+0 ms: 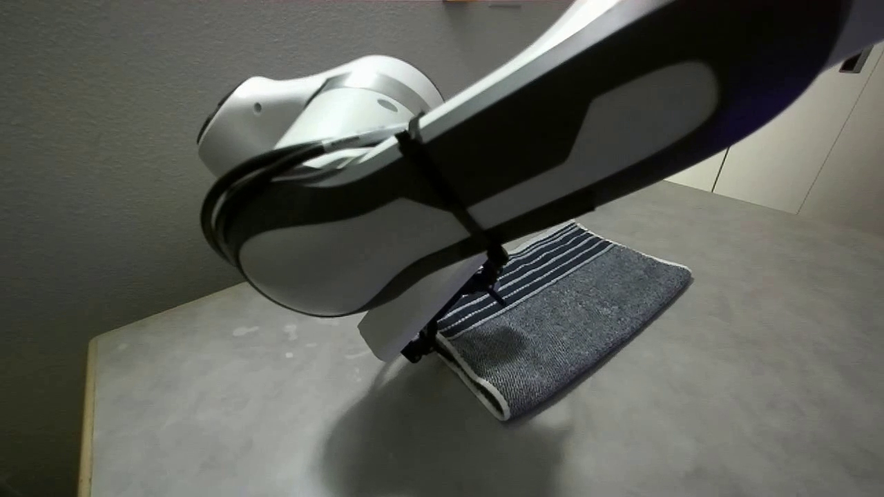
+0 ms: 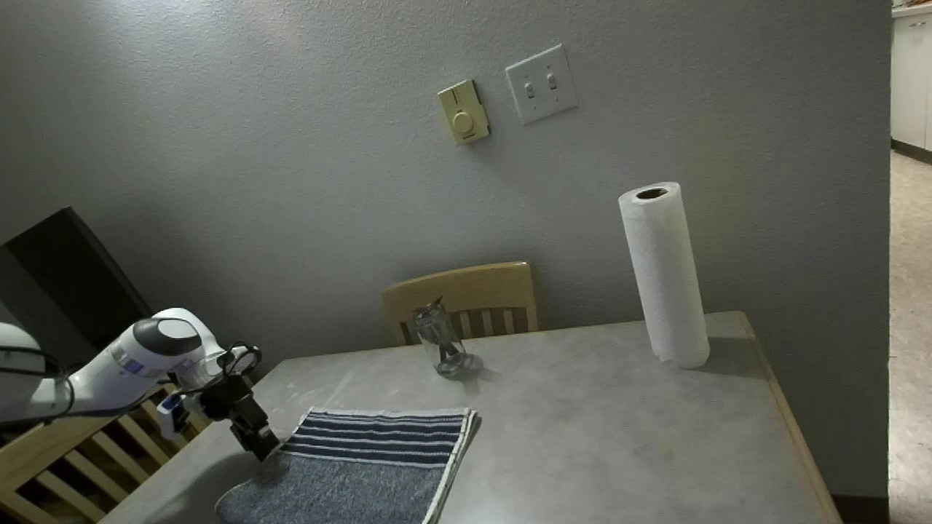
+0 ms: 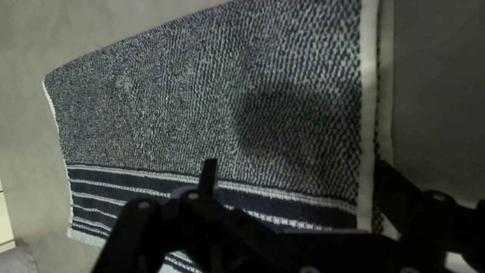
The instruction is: Fold the towel on the table
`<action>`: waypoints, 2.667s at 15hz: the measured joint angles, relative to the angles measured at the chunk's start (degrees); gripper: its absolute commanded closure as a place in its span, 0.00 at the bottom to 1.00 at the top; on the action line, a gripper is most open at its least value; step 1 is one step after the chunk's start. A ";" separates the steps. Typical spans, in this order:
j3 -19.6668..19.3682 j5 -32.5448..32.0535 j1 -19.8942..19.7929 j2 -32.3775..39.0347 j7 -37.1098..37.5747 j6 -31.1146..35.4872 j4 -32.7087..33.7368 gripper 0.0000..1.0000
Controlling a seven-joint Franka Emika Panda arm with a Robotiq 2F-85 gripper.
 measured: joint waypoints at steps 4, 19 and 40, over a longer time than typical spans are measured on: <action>-0.09 0.00 0.16 0.00 0.96 -0.75 -0.01 0.00; -0.17 0.39 -0.95 -0.22 1.51 1.37 -1.20 0.00; 1.08 0.75 -2.49 -3.79 1.79 14.84 -6.46 0.00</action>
